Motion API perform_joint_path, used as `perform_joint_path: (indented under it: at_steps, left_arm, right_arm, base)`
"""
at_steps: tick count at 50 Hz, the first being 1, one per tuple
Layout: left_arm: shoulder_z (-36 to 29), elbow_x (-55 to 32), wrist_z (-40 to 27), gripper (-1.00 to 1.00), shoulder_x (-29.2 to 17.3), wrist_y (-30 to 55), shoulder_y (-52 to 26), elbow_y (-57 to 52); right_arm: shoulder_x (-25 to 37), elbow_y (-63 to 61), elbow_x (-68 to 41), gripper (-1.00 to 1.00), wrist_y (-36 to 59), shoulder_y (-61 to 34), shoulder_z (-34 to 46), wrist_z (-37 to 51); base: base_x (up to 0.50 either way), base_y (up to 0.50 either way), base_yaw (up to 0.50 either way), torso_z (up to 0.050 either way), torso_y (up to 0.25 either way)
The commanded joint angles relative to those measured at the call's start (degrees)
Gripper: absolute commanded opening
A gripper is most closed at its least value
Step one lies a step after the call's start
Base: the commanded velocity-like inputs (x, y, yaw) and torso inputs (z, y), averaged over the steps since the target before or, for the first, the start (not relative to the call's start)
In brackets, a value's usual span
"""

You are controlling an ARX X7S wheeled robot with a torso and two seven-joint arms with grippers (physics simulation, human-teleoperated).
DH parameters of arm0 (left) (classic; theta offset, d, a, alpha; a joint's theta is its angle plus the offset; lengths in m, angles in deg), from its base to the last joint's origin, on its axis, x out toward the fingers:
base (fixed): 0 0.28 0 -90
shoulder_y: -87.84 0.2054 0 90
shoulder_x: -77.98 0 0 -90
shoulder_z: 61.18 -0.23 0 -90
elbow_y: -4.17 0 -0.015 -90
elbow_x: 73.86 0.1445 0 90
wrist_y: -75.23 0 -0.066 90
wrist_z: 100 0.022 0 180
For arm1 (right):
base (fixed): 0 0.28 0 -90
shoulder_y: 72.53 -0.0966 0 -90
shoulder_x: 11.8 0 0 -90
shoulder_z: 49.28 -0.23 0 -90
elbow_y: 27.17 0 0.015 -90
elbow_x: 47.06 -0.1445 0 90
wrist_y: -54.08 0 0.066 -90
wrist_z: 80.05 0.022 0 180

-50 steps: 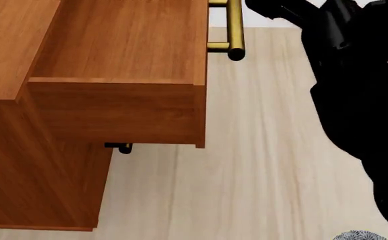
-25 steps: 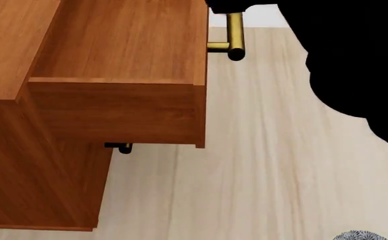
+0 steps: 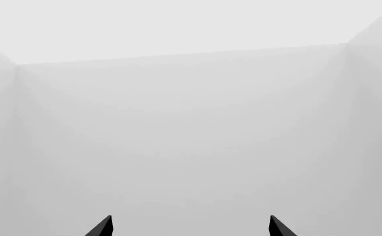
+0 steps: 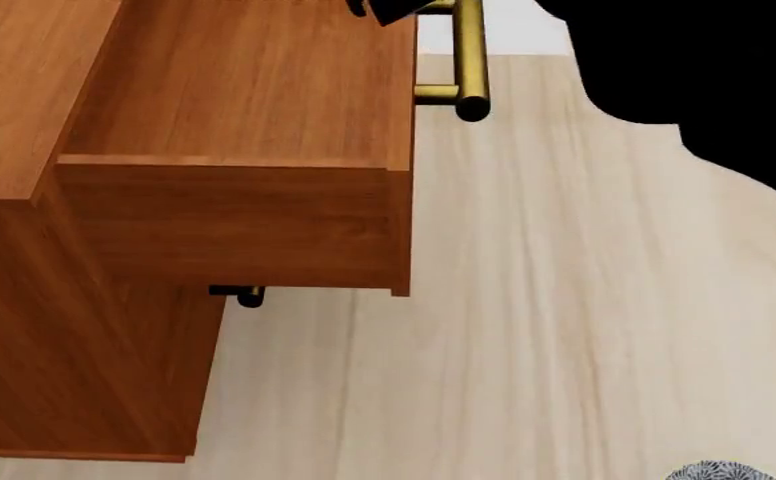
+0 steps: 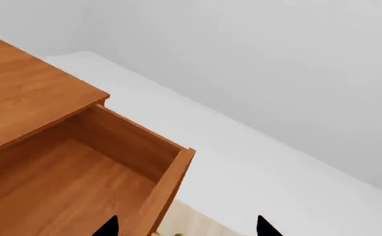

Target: Close the bottom drawer of the cabinet and open the top drawer.

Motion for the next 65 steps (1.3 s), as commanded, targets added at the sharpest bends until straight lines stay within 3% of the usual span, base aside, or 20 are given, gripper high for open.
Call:
perform_joint_path:
  at_steps: [1, 29, 65]
  left_arm:
    - [0.18, -0.25, -0.14, 1.0, -0.26, -0.03, 0.06, -0.11]
    - [1.09, -1.04, -0.47, 1.0, -0.97, -0.2, 0.11, -0.24]
    - [1.45, -1.82, -1.07, 1.0, -1.57, -0.21, 0.47, -0.75]
  right_arm:
    - [-4.75, 2.27, 4.86, 1.0, 5.21, -4.3, 4.6, -5.57]
    - [-12.77, 6.82, 12.95, 1.0, 7.79, -4.6, 12.11, -14.35]
    - [-14.61, 8.58, 18.08, 1.0, 12.35, -3.6, 19.61, -20.11]
  base:
    - [0.0, 0.0, 0.0, 0.0, 0.0]
    - [0.0, 0.0, 0.0, 0.0, 0.0]
    - [0.0, 0.0, 0.0, 0.0, 0.0]
